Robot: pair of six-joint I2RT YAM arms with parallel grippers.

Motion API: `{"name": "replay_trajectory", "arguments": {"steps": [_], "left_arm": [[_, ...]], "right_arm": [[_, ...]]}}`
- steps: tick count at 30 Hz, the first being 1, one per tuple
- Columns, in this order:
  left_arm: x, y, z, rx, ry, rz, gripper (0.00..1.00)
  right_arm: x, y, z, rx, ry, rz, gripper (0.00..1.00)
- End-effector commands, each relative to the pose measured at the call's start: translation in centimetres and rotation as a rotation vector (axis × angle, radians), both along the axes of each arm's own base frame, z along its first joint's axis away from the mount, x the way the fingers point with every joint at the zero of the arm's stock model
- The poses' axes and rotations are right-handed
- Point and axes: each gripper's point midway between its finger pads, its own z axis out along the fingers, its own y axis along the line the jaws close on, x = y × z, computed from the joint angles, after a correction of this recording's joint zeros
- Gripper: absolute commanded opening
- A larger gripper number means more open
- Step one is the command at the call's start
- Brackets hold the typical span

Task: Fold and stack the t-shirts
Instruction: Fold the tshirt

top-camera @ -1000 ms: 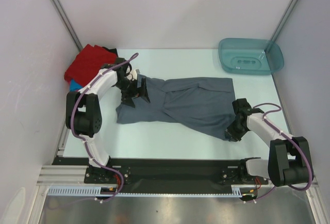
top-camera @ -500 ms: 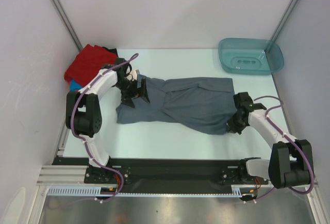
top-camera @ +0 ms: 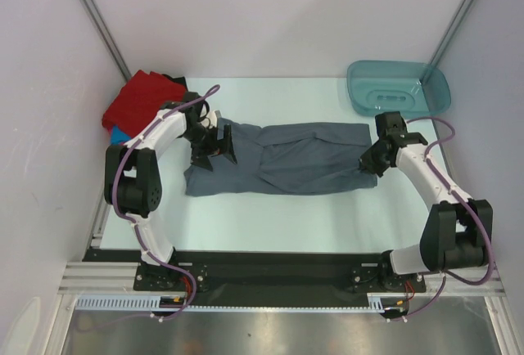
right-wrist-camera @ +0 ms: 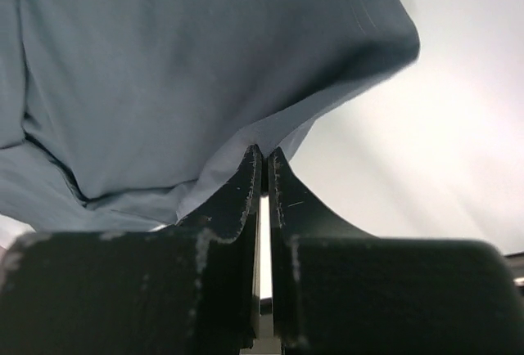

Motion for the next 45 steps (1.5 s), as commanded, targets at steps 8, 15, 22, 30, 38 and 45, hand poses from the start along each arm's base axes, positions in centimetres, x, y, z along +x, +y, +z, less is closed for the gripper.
{"name": "replay_trajectory", "arguments": {"steps": [8,15,22,30,38,45], "left_arm": [[0.5,0.3,0.7,0.018,-0.043,0.018,1.00],[0.6,0.4,0.8,0.024,-0.042,0.035,1.00],[0.2,0.6,0.6,0.036,-0.032,0.050,1.00],[0.0,0.5,0.2,0.032,-0.019,0.054,1.00],[0.1,0.5,0.2,0.042,-0.022,0.048,1.00],[0.2,0.7,0.5,0.049,-0.042,0.049,1.00]], "right_arm": [[5.4,-1.8,0.8,-0.020,-0.067,-0.002,0.00],[7.6,-2.6,-0.1,-0.034,-0.057,0.019,0.00],[7.1,-4.3,-1.7,-0.070,0.043,-0.001,0.00],[4.6,-4.7,-3.8,-0.087,0.158,0.004,0.19],[4.2,-5.7,-3.6,-0.144,0.195,-0.001,0.95],[5.2,-5.0,-1.2,-0.119,0.141,0.041,0.96]]}}
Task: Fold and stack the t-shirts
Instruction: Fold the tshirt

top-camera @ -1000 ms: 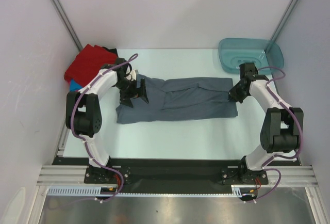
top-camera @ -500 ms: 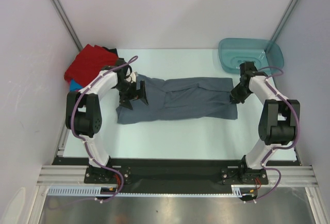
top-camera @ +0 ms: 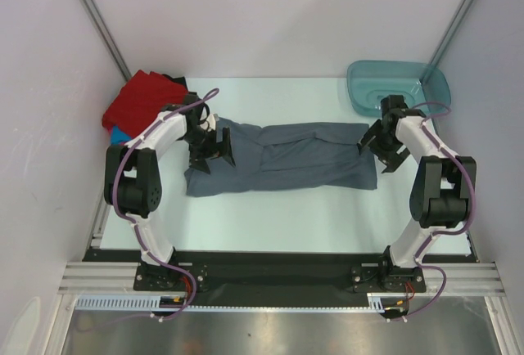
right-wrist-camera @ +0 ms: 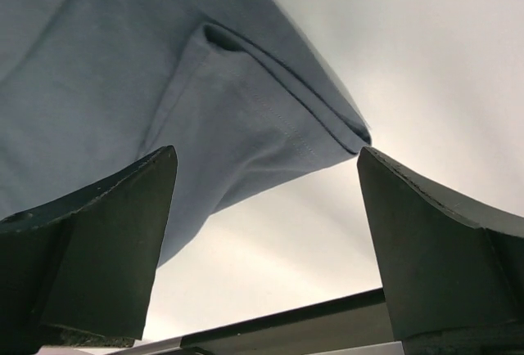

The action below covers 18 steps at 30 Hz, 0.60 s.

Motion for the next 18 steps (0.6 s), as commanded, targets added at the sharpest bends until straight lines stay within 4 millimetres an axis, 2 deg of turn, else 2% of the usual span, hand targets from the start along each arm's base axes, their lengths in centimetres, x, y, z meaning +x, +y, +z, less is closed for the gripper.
{"name": "replay_trajectory", "arguments": {"steps": [1,3,6,11,12,14,16,17,18], "left_arm": [[0.6,0.0,1.5,0.001,-0.064,0.008,1.00],[0.6,0.0,1.5,0.003,-0.064,0.007,1.00],[0.5,-0.1,1.1,0.002,-0.069,0.002,1.00],[-0.1,-0.5,-0.2,-0.019,-0.063,-0.004,1.00],[-0.3,-0.7,-0.6,-0.032,-0.054,-0.007,1.00],[0.1,-1.1,-0.8,-0.054,-0.068,-0.006,1.00],[0.1,-2.0,-0.8,-0.113,-0.064,0.002,1.00],[1.1,-3.4,-0.3,-0.183,-0.075,0.034,1.00],[1.4,-3.5,-0.2,-0.187,-0.079,0.051,1.00]], "right_arm": [[0.6,-0.2,2.3,-0.012,-0.037,0.021,0.96],[0.0,-0.2,2.3,-0.034,-0.026,0.031,0.97],[-1.3,-0.1,1.2,-0.037,0.017,0.037,0.96],[-3.1,0.3,-1.0,-0.012,0.080,0.050,0.88],[-3.1,1.3,-0.9,-0.027,0.078,0.111,0.88],[-2.9,1.5,-0.7,-0.067,0.088,0.150,0.87],[-1.7,2.2,0.7,-0.110,0.064,0.219,0.86],[1.3,3.7,3.4,-0.113,-0.029,0.311,0.86],[2.0,4.1,4.0,-0.117,-0.046,0.348,0.86]]}}
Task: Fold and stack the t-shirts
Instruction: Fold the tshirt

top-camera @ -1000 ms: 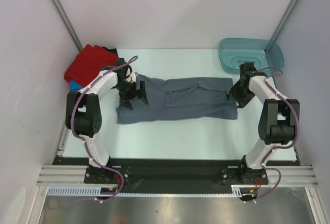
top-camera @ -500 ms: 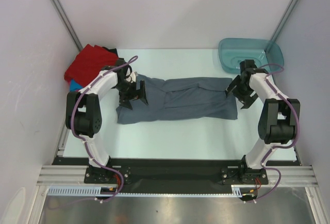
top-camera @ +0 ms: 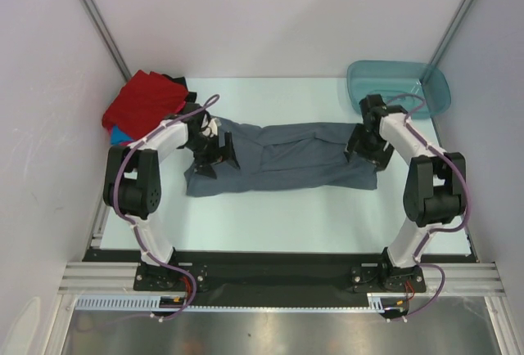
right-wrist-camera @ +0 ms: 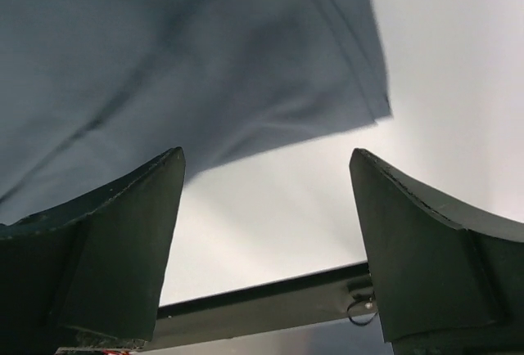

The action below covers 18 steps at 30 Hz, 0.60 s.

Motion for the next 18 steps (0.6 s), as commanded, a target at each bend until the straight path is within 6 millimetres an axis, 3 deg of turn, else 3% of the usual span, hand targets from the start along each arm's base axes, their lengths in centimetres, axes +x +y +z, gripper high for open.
{"name": "replay_trajectory", "arguments": {"steps": [1,3,4,7,8,9,14,18], "left_arm": [[2.6,-2.5,2.0,-0.123,-0.079,0.065,1.00],[3.3,-2.8,2.3,-0.139,-0.098,0.100,1.00],[4.3,-3.3,2.8,-0.166,-0.130,0.123,1.00],[6.2,-4.2,3.3,-0.187,-0.185,0.137,1.00],[7.0,-4.7,3.8,-0.188,-0.206,0.128,1.00],[7.4,-4.9,2.8,-0.178,-0.186,0.130,1.00],[10.1,-6.2,3.2,-0.157,-0.253,0.126,1.00],[11.2,-6.5,2.2,-0.133,-0.238,0.153,1.00]], "right_arm": [[4.6,1.2,3.5,-0.019,-0.121,0.143,0.86],[5.8,1.7,4.3,-0.020,-0.130,0.184,0.86],[6.2,1.9,3.4,-0.014,-0.104,0.202,0.86],[7.8,2.3,2.9,-0.021,-0.094,0.235,0.86],[7.9,2.4,1.4,-0.012,-0.052,0.242,0.86],[8.1,2.5,1.0,-0.013,-0.039,0.240,0.86],[10.4,3.4,0.0,-0.002,-0.062,0.274,0.86],[11.8,3.9,-0.8,0.010,-0.067,0.286,0.86]]}}
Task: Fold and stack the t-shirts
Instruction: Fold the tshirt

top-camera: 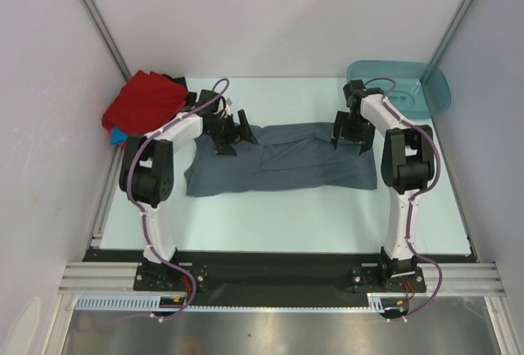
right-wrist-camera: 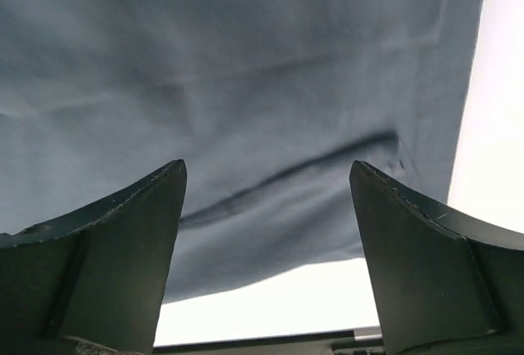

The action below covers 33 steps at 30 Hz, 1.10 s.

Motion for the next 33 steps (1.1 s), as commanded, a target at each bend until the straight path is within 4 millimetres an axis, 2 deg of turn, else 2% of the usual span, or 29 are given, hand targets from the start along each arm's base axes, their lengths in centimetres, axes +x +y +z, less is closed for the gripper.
{"name": "replay_trajectory", "arguments": {"steps": [1,3,8,10,14,18,19,20,21,23,24,26,27,30,33], "left_arm": [[2.5,-0.5,1.0,0.009,-0.067,0.048,1.00],[2.6,-0.1,0.4,0.035,-0.056,0.068,1.00],[2.1,2.0,-1.7,0.167,-0.001,0.132,1.00],[1.6,3.2,-2.6,0.236,0.025,0.148,1.00],[1.7,4.2,-3.5,0.301,0.041,0.155,1.00],[3.0,4.3,-3.5,0.322,0.008,0.140,1.00],[3.0,4.4,-4.3,0.333,0.026,0.134,1.00],[3.2,4.4,-4.4,0.340,0.026,0.128,1.00],[4.4,4.3,-4.0,0.351,0.007,0.123,1.00],[4.2,4.6,-4.8,0.374,0.025,0.108,1.00],[5.1,4.7,-4.3,0.381,-0.001,0.103,0.99],[5.4,4.8,-4.8,0.405,0.006,0.087,1.00],[5.9,5.0,-4.3,0.421,-0.007,0.075,1.00],[7.0,5.1,-4.0,0.444,-0.025,0.052,1.00],[7.3,5.2,-4.1,0.456,-0.027,0.037,1.00]], "right_arm": [[2.8,0.9,2.0,0.018,-0.082,0.040,0.86],[3.4,1.0,2.2,0.009,-0.087,0.058,0.86],[3.3,1.1,-0.1,-0.005,-0.028,0.083,0.86],[2.6,1.1,-1.3,-0.012,0.006,0.096,0.87],[1.1,1.4,-3.6,0.012,0.086,0.100,0.87],[-0.3,2.2,-4.4,0.041,0.126,0.109,0.87],[-0.7,2.3,-4.5,0.037,0.131,0.112,0.87],[-1.7,2.5,-4.9,0.031,0.158,0.115,0.87],[-3.0,2.7,-5.3,0.029,0.189,0.112,0.87],[-3.4,2.7,-5.1,0.027,0.187,0.111,0.87],[-5.0,2.7,-5.8,0.018,0.225,0.107,0.87],[-6.3,2.6,-5.5,0.017,0.236,0.094,0.87],[-8.0,2.4,-6.0,0.008,0.277,0.083,0.87],[-9.9,2.2,-5.4,0.001,0.286,0.075,0.88],[-12.8,1.9,-5.3,-0.007,0.342,0.056,0.88]]}}
